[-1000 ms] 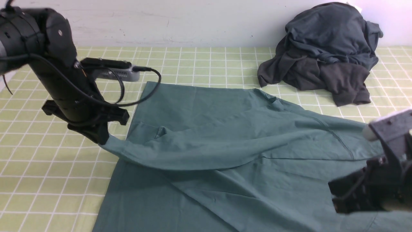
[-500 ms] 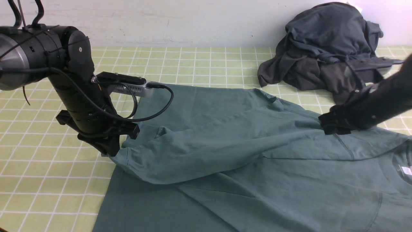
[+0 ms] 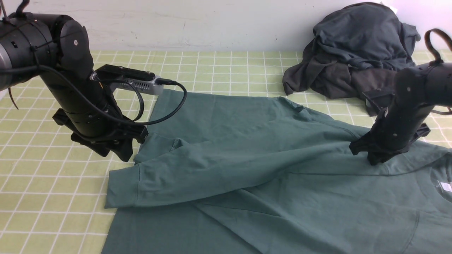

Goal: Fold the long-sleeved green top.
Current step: Use the left arm to drag and drop the cuff onto the cuff closest to the left arm, then use both arms simultaneously to clamp the lower edge of the clothing fabric

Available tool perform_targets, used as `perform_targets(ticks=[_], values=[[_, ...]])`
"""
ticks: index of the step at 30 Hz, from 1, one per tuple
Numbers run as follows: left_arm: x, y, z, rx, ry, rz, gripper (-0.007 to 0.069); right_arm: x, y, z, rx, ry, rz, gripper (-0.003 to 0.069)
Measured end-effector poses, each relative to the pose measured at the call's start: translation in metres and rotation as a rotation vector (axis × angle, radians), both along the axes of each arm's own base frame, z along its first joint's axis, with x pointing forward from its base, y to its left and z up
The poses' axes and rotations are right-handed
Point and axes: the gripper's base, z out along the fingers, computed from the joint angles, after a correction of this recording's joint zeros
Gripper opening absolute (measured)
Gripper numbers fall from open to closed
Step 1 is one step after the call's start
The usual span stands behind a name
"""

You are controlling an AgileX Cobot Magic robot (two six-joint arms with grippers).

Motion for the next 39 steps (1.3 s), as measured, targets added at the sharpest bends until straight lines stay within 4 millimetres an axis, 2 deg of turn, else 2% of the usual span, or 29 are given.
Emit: perform_targets(ticks=[2, 5, 9, 14, 17, 20, 24, 25, 28, 30, 31, 33, 34, 35, 37, 38, 39], values=[[-0.001, 0.0, 0.002, 0.002, -0.007, -0.001, 0.0325, 0.0, -0.002, 0.0, -0.029, -0.002, 0.02, 0.0019], [-0.001, 0.001, 0.003, 0.007, -0.013, -0.002, 0.0325, 0.001, -0.006, 0.001, -0.088, 0.003, 0.055, -0.0006], [-0.001, 0.001, 0.004, 0.007, -0.016, -0.003, 0.0325, 0.005, -0.017, 0.003, -0.126, 0.003, 0.043, -0.001], [0.0, 0.001, 0.004, 0.004, -0.033, -0.002, 0.0325, 0.017, -0.042, 0.018, -0.13, -0.063, -0.018, -0.001], [0.001, 0.001, 0.005, 0.002, -0.039, -0.001, 0.0325, 0.019, -0.048, 0.02, -0.122, -0.08, -0.034, -0.001], [0.0, -0.003, 0.005, -0.013, -0.033, -0.008, 0.0325, 0.019, -0.046, 0.019, -0.085, -0.078, -0.054, 0.0018], [-0.013, -0.02, 0.01, -0.046, -0.005, -0.078, 0.0325, 0.018, -0.038, 0.019, -0.031, -0.072, -0.076, 0.0134], [-0.014, -0.021, 0.009, -0.045, -0.002, -0.083, 0.0325, 0.018, -0.037, 0.019, -0.028, -0.071, -0.077, 0.0142], [-0.049, -0.046, 0.024, -0.063, -0.029, -0.2, 0.0325, 0.012, -0.026, 0.039, 0.04, -0.092, -0.094, 0.0276], [-0.08, -0.059, 0.024, -0.044, -0.015, -0.309, 0.0325, 0.003, -0.012, 0.066, 0.101, -0.124, -0.063, 0.0332], [-0.083, -0.059, 0.024, -0.04, -0.012, -0.318, 0.0325, 0.003, -0.012, 0.068, 0.107, -0.13, -0.06, 0.0335], [-0.118, -0.065, 0.007, 0.032, 0.043, -0.457, 0.0325, -0.013, 0.015, 0.106, 0.193, -0.189, 0.044, 0.0353], [-0.121, -0.065, 0.005, 0.039, 0.048, -0.469, 0.0325, -0.014, 0.02, 0.109, 0.2, -0.194, 0.06, 0.0353], [-0.14, -0.063, -0.015, 0.117, 0.103, -0.576, 0.0325, -0.028, 0.041, 0.135, 0.259, -0.248, 0.16, 0.0349], [-0.156, -0.058, -0.035, 0.193, 0.163, -0.685, 0.0325, -0.044, 0.066, 0.158, 0.313, -0.29, 0.277, 0.0337], [-0.157, -0.057, -0.038, 0.201, 0.169, -0.697, 0.0325, -0.047, 0.071, 0.16, 0.32, -0.29, 0.297, 0.0334], [-0.169, -0.051, -0.055, 0.253, 0.21, -0.797, 0.0325, -0.063, 0.091, 0.174, 0.359, -0.302, 0.408, 0.032]])
